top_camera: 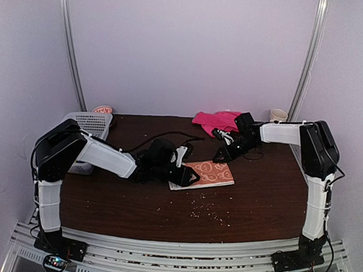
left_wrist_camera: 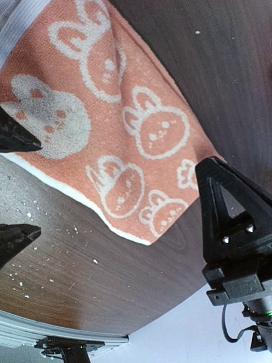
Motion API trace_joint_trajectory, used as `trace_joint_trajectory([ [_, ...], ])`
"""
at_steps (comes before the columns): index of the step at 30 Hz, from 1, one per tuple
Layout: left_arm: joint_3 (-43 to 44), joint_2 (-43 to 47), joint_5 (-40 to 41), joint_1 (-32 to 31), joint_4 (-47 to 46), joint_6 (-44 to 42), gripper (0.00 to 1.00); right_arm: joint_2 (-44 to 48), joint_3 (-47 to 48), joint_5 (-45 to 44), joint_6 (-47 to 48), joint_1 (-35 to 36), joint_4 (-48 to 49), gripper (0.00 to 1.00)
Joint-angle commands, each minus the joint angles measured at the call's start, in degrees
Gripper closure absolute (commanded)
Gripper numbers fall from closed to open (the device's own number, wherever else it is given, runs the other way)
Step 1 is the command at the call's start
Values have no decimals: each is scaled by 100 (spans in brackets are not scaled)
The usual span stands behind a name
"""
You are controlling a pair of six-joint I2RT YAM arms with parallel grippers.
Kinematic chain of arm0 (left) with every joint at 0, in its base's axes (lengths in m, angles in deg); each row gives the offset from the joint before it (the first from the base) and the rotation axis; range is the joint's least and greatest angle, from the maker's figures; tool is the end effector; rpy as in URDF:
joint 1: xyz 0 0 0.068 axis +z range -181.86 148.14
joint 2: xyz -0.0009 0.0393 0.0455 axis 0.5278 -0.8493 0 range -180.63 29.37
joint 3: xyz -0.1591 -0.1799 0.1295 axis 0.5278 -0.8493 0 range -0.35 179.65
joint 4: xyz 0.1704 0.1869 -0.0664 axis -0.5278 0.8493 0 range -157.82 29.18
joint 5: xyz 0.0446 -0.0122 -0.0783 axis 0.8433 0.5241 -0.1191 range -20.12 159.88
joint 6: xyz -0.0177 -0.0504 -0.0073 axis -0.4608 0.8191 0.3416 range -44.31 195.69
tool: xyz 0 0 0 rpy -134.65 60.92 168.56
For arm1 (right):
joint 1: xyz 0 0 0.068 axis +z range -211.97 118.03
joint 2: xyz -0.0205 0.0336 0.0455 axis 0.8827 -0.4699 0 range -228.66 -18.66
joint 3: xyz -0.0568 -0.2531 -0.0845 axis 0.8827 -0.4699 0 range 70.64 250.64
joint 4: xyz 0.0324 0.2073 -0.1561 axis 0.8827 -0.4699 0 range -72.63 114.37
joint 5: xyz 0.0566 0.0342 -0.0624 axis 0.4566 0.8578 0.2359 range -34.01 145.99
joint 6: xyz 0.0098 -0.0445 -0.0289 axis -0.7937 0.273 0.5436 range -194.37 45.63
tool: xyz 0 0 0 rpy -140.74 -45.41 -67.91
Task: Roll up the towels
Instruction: Smooth out the towel at the center of the board.
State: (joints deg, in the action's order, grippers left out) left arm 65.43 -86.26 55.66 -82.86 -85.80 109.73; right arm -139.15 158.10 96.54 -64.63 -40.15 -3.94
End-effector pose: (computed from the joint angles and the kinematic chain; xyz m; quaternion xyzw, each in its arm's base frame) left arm 0.2639 -0.3400 0.1457 0.1874 0.8490 -0.4055 0.2822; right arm 0.4004 0.1853 0.1690 -0.3297 0.8513 0.3583 0.1955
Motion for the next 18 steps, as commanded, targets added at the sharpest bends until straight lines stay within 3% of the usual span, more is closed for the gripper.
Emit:
trace_joint_trajectory([
  [1, 128, -166, -32, 18, 10, 107, 57, -201, -22, -227, -148, -12, 241, 85],
  [8, 138, -217, 301, 142, 661, -46, 57, -451, 28, -770, -202, -40, 287, 86],
  [18, -531, 206, 360, 358, 1054, -119, 61, -531, 0, -1031, -229, -178, 318, 86],
])
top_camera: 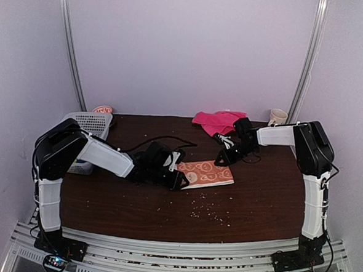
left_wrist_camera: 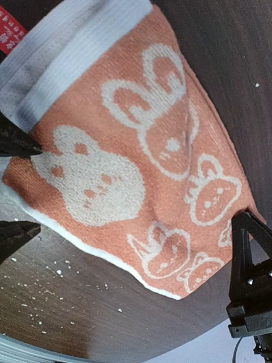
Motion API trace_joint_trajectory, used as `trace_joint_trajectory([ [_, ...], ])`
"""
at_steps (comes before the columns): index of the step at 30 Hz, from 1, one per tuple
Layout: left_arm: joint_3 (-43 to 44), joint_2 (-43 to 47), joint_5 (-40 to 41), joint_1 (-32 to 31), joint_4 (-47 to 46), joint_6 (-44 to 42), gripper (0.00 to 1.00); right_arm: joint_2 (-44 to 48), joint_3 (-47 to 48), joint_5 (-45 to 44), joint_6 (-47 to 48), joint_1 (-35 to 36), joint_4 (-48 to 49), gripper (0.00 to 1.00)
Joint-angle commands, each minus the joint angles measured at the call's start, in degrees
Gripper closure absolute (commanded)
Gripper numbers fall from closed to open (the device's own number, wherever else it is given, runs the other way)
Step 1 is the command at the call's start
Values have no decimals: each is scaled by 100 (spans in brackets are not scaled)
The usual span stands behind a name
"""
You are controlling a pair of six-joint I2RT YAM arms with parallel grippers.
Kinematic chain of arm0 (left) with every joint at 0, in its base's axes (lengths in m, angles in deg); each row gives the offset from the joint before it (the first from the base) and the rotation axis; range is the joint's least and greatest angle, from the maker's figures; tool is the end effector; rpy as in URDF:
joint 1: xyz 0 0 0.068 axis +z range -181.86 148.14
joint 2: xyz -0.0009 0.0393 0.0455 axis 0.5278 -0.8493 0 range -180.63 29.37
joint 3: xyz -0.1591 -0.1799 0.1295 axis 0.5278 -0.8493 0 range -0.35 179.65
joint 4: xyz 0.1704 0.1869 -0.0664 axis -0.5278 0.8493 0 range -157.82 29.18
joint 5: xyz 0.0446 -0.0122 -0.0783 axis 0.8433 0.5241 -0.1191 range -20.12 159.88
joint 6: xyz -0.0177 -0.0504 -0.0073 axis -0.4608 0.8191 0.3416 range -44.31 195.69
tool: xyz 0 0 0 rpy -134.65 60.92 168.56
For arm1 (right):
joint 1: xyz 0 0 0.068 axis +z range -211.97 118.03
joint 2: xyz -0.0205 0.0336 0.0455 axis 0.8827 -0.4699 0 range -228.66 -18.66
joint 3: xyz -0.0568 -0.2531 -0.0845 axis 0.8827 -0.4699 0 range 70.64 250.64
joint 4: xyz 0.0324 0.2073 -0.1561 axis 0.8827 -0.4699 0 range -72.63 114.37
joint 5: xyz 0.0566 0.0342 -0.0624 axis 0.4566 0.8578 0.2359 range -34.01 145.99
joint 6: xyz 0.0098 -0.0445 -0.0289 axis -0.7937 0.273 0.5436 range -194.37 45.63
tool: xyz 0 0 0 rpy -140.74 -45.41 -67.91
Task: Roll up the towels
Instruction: Smooth out the towel at the center of the board.
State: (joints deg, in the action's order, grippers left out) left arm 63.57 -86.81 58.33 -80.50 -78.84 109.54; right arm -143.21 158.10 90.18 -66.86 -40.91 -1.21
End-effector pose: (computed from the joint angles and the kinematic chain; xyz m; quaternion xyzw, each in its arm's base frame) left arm 0.2693 -0.3169 0.1217 0.1578 0.8933 -0.3396 0.2484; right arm 0.4117 0.1800 0.1390 -0.2965 0.8829 0.3103 0.1905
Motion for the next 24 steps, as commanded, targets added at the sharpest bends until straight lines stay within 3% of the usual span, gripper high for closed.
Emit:
trace_joint_trajectory([
  [1, -412, 308, 78, 145, 366, -105, 61, -122, -1, -410, 3, -102, 47, 87],
  [13, -762, 992, 148, 231, 399, -190, 62, 15, 29, -169, 194, -103, -86, 86],
  [19, -149, 1355, 835, 305, 741, -529, 43, 424, -12, 352, 250, -67, -46, 85],
  [24, 153, 1039, 390, 700, 572, -401, 47, 648, -103, 307, 193, -68, 85, 84],
])
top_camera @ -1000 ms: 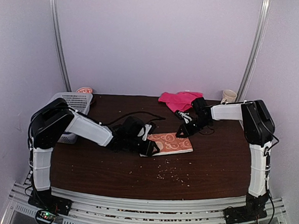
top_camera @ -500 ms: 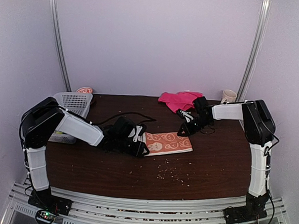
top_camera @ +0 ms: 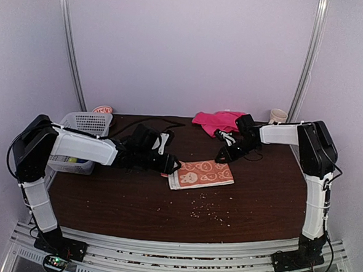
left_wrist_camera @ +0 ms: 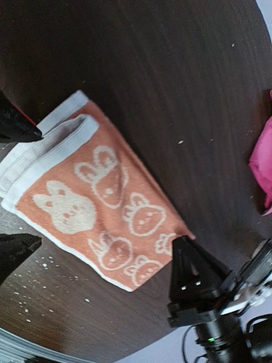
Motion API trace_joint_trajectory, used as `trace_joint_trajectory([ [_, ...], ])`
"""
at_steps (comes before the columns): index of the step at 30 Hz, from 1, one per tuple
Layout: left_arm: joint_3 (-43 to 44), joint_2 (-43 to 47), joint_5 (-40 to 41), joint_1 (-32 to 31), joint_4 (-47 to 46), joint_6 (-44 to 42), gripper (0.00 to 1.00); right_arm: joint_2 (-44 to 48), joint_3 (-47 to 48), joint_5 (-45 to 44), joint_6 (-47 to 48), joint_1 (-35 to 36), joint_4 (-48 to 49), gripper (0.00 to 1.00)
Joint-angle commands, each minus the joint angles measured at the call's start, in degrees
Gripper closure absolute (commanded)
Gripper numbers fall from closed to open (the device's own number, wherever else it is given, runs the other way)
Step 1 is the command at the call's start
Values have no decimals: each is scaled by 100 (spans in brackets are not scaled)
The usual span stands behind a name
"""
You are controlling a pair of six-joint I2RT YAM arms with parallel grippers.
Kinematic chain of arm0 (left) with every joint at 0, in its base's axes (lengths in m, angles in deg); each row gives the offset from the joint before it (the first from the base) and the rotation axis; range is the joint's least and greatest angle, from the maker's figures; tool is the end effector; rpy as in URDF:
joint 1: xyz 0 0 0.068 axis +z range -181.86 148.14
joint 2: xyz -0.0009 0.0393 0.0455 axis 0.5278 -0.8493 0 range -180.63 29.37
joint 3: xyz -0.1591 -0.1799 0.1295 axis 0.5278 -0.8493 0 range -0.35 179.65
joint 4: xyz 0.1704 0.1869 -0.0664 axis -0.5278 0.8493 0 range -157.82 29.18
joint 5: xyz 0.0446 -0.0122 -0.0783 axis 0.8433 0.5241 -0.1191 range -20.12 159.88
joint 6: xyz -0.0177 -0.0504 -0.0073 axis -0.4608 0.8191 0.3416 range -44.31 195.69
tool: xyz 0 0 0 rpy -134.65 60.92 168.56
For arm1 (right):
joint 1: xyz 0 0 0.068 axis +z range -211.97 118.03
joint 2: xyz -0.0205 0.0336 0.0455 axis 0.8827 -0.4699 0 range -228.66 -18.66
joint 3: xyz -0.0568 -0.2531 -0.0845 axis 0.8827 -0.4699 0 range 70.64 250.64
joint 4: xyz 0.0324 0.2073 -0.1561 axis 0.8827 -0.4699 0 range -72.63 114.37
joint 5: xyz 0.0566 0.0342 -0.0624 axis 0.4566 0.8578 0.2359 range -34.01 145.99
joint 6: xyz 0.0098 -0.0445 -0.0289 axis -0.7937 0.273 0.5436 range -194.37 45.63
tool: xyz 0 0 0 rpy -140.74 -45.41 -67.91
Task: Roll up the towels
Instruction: Smooth out the towel at the center of the board.
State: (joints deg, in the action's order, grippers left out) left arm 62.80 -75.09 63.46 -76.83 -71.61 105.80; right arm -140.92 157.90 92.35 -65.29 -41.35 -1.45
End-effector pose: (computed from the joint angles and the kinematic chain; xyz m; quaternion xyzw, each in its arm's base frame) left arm 0.2775 -0.2831 0.1859 0.1403 0.8848 -0.3088 0.3195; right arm 0.4101 0.1769 0.1556 -0.3116 0.8686 0.3245 0.2077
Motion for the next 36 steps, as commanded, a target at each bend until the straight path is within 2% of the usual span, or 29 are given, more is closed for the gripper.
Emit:
trace_joint_trajectory([
  [1, 221, -201, -250, 393, -252, 44, 49, 436, -113, 57, 33, -28, 146, 84],
  [5, 231, -443, -757, 506, -603, 265, 55, 386, -161, -111, -32, -23, 265, 84],
  [9, 289, -684, -1182, 533, -819, 382, 56, 241, -157, -206, -95, -23, 340, 84],
  [24, 434, -1277, -1427, 702, -1078, 612, 62, -41, -148, -364, -90, -14, 368, 86],
  [28, 439, -1337, -1345, 758, -1071, 635, 71, -66, -148, -388, -81, -7, 368, 86],
  [32, 494, -1412, -1230, 822, -934, 628, 88, -99, -174, -429, -79, -6, 391, 88],
  [36, 512, -1431, -1119, 854, -761, 570, 92, -112, -254, -514, -72, -8, 478, 89],
])
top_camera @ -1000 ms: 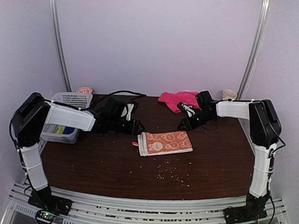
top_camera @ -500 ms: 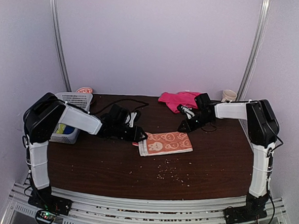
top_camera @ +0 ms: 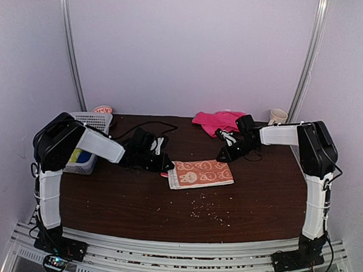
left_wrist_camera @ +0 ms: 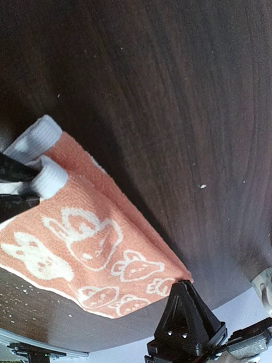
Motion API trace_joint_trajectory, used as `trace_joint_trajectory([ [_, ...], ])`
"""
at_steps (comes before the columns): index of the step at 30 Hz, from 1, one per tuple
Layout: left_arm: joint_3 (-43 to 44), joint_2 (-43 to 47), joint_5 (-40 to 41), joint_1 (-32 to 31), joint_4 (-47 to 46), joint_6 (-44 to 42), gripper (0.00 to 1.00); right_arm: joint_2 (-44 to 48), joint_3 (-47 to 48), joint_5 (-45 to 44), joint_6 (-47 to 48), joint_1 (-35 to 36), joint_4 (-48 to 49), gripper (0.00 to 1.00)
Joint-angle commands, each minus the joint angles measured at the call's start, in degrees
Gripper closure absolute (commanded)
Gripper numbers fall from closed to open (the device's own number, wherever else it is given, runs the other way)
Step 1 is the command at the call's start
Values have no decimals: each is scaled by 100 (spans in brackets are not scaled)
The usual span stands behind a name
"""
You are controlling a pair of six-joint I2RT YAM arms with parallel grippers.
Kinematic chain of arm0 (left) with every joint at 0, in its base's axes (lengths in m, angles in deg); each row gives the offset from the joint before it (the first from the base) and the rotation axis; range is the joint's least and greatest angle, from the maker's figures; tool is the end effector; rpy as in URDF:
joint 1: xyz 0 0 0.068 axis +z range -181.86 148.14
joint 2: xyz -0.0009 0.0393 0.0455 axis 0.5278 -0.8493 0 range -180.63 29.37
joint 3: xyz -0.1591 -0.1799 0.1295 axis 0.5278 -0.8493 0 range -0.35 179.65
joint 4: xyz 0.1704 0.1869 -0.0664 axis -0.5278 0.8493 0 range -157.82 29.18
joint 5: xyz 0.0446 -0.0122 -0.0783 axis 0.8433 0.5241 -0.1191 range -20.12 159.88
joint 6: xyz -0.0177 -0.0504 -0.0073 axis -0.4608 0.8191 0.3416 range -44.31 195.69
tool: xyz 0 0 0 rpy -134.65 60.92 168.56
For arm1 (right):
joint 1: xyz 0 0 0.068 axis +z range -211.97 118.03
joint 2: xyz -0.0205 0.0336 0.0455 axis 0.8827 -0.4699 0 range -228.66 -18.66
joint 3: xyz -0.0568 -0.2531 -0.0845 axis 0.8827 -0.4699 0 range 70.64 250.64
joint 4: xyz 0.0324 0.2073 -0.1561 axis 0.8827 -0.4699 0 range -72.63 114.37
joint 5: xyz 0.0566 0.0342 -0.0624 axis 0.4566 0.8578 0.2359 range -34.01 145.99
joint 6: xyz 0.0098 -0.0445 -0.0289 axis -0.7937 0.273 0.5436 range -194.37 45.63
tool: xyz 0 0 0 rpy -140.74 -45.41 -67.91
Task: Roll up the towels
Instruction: Smooth out the towel at the center of the board.
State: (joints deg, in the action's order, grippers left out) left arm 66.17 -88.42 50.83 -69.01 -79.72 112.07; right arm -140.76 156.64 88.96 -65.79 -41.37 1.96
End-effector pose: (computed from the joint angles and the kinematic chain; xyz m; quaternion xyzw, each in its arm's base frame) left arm 0.3328 -0.2669 0.1252 0.0767 0.8910 -0.3722 0.2483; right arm 0.4124 0.1757 0.1526 -0.3070 0.8738 0.2989 0.2301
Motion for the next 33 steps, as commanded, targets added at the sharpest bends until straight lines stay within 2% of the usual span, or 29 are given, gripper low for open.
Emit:
trace_joint_trajectory([
  [1, 177, -108, 169, 74, 93, -74, 94, -143, -127, -177, -17, -4, 140, 89],
  [3, 181, -132, 216, 75, 173, -110, 100, -179, -118, -194, -29, -6, 132, 90],
  [9, 177, -173, 450, 90, 499, -183, 100, -207, -168, -657, -122, -5, 217, 93],
  [15, 140, -206, 601, 108, 666, -265, 100, -226, -150, -684, -179, -3, 193, 95],
  [21, 195, -91, 615, 133, 533, -254, 67, -92, -75, -291, 38, -6, 20, 92],
  [26, 291, 197, 784, 136, 597, -285, 55, 174, -38, 18, 278, -3, -153, 87],
  [33, 71, 739, 899, 99, 551, -329, 35, 721, 69, 231, 682, -3, -601, 71],
])
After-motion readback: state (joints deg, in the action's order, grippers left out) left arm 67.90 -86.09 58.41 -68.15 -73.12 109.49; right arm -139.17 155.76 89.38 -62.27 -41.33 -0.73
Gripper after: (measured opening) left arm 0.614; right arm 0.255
